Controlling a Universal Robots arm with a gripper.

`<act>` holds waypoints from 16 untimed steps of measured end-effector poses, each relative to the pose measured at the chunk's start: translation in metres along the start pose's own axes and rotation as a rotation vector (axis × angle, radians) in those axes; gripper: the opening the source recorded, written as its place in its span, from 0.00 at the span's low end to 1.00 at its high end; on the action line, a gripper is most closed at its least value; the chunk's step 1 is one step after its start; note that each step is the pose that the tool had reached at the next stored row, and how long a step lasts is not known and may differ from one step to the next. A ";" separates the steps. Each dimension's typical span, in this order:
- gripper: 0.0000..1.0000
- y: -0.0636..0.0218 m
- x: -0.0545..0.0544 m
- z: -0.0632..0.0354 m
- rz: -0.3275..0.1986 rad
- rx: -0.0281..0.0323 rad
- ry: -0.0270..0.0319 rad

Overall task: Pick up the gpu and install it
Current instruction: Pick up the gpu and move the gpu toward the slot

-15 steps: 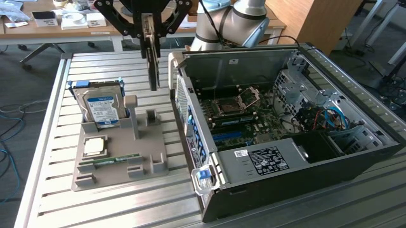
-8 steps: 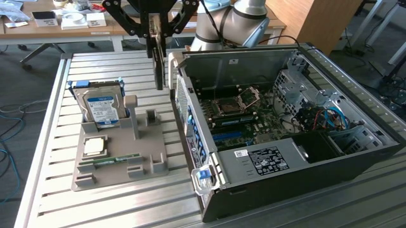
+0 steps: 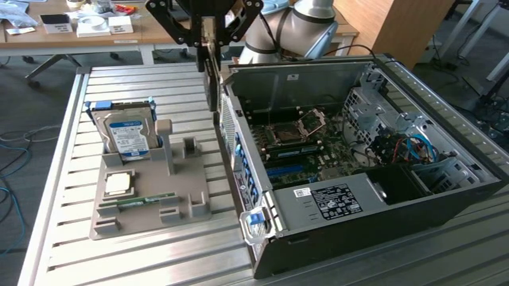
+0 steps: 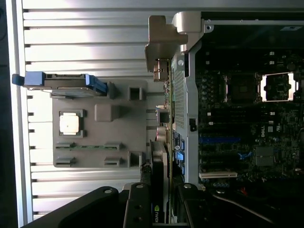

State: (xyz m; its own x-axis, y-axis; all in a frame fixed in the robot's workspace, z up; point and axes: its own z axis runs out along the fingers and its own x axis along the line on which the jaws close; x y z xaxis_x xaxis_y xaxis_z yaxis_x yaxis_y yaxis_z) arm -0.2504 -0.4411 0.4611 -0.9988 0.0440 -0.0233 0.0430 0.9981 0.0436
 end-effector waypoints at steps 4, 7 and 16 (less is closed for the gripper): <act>0.27 0.0004 -0.009 0.0002 0.000 0.0000 0.0000; 0.27 0.0006 -0.015 0.0004 0.000 0.0000 0.0000; 0.27 0.0015 -0.034 0.0009 0.000 0.0000 -0.0001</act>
State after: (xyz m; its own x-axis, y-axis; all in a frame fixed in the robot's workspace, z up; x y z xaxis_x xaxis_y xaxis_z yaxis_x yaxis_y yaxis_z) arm -0.2164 -0.4411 0.4610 -0.9988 0.0440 -0.0234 0.0429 0.9981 0.0435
